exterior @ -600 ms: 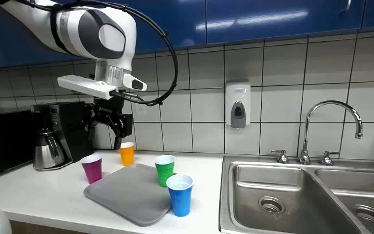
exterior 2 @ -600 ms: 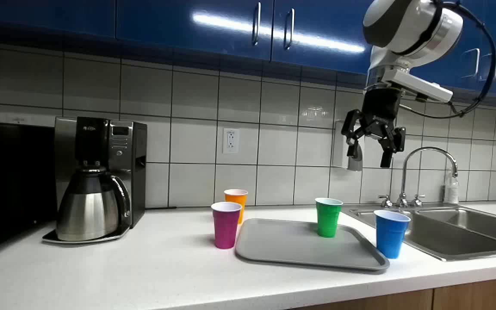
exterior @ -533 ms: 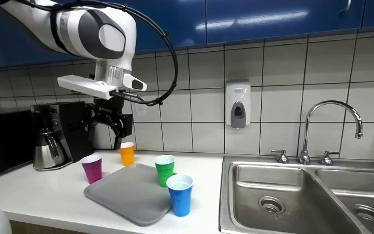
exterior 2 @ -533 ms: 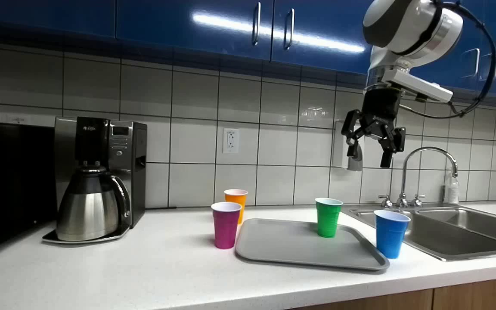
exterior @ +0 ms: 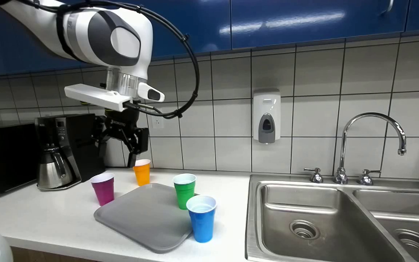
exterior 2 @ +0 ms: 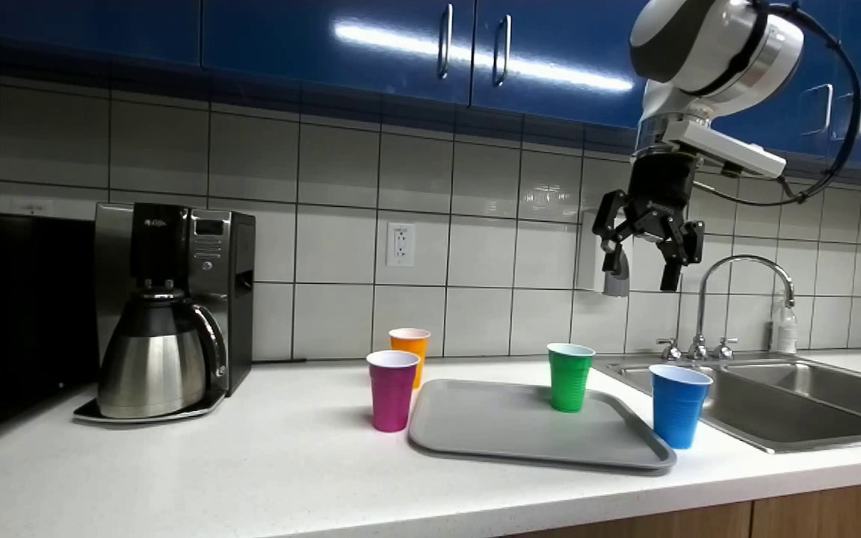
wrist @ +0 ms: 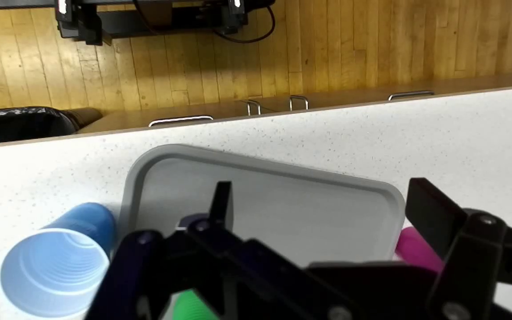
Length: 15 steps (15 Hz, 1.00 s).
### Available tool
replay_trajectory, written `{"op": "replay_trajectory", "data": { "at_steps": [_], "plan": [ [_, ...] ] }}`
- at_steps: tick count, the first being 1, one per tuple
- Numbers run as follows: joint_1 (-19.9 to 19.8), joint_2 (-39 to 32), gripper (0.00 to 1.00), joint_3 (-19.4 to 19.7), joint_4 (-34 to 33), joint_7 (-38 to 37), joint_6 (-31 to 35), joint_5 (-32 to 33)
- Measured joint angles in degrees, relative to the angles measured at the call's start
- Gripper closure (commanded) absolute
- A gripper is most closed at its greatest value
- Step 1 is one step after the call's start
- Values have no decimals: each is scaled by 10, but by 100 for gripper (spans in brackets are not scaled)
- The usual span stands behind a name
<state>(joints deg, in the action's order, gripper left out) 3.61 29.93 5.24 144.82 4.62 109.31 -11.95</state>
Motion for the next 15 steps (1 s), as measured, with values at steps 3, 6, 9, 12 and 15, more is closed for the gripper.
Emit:
{"op": "replay_trajectory", "data": {
  "at_steps": [3, 6, 9, 12, 15],
  "plan": [
    [0, 0, 0, 0, 0, 0, 0, 0],
    [0, 0, 0, -2, 1, 0, 2, 0],
    [0, -1, 0, -6, 4, 0, 8, 0],
    [0, -3, 0, -9, 7, 1, 22, 7],
    [-1, -10, 0, -10, 7, 5, 42, 19]
  ]
}}
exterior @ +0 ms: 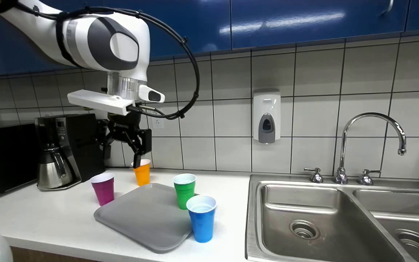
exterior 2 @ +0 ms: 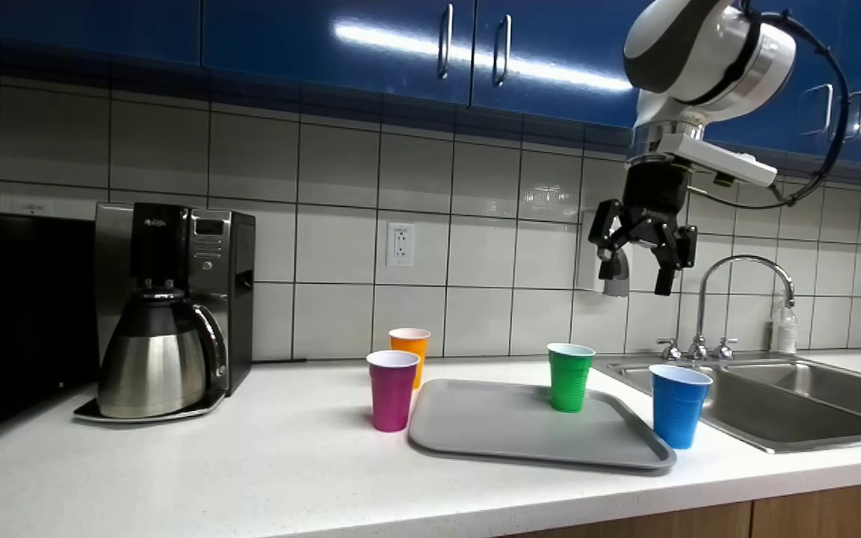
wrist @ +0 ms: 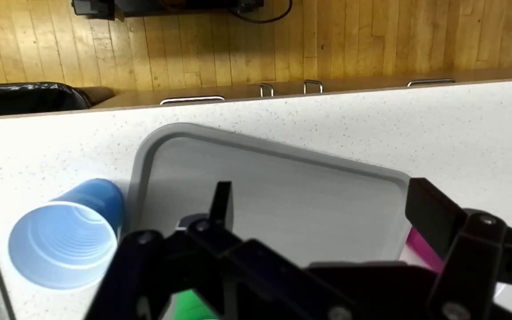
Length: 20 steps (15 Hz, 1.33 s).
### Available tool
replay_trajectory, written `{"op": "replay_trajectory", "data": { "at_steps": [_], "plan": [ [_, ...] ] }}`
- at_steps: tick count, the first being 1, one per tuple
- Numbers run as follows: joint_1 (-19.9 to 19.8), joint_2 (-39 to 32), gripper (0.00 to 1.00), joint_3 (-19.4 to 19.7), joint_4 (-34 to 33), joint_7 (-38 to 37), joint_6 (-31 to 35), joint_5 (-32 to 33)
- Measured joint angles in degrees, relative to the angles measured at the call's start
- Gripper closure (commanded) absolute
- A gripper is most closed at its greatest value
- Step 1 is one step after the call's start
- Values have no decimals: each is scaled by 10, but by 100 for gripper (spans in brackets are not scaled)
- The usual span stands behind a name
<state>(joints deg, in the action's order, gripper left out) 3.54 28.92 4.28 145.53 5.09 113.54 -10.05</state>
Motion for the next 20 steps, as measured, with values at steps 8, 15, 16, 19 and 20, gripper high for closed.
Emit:
{"op": "replay_trajectory", "data": {
  "at_steps": [8, 15, 16, 19, 20],
  "plan": [
    [-23, -45, 0, 8, 0, 11, 82, 45],
    [-48, -95, 0, 27, 0, 29, 174, 75],
    [-50, -102, 0, 30, 0, 32, 185, 75],
    [-54, -125, 0, 40, 0, 42, 219, 75],
    [-55, -132, 0, 44, 0, 46, 231, 75]
  ]
}}
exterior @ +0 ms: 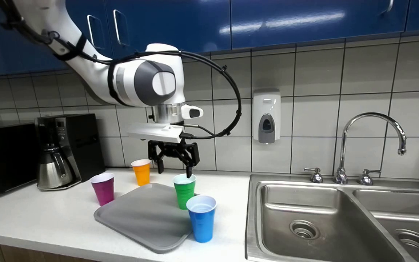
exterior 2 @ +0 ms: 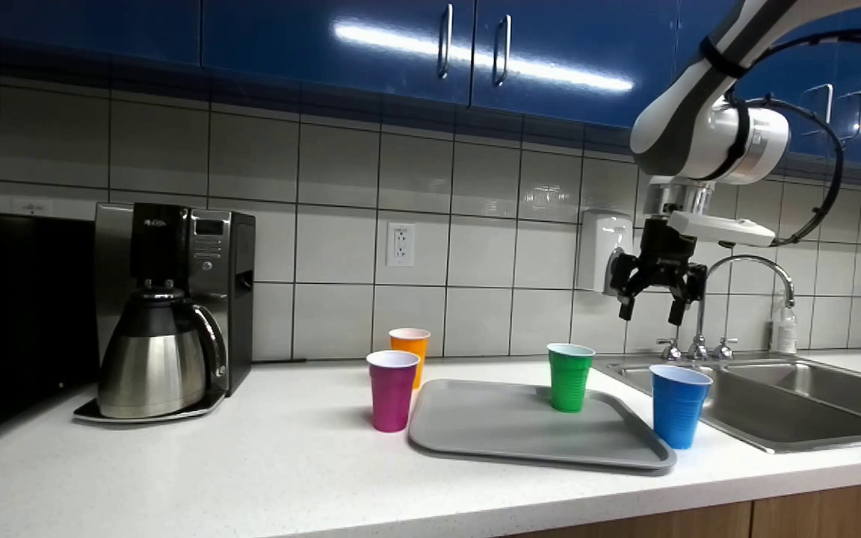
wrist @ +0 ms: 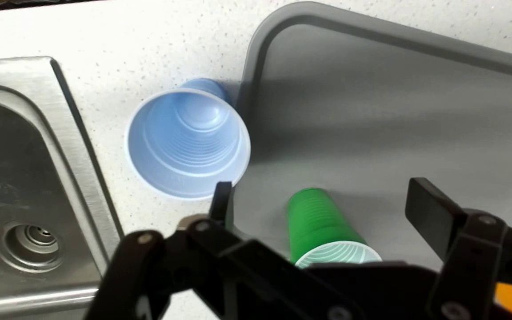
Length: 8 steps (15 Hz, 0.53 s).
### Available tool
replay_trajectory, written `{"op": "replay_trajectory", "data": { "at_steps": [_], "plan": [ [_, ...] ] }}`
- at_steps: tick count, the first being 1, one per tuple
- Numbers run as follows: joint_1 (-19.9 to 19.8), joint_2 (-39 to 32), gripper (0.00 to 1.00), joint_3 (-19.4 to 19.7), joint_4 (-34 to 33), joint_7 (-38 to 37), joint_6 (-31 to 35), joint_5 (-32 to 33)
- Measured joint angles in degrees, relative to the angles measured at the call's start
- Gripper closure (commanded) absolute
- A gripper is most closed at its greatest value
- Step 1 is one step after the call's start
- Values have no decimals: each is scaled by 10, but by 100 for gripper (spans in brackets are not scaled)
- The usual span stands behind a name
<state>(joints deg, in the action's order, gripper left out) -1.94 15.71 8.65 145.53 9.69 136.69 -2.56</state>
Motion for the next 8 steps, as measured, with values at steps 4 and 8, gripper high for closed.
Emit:
{"op": "replay_trajectory", "data": {
  "at_steps": [4, 8],
  "plan": [
    [-3, -29, 0, 11, 0, 11, 43, 0],
    [-5, -52, 0, 15, 0, 15, 63, 0]
  ]
}}
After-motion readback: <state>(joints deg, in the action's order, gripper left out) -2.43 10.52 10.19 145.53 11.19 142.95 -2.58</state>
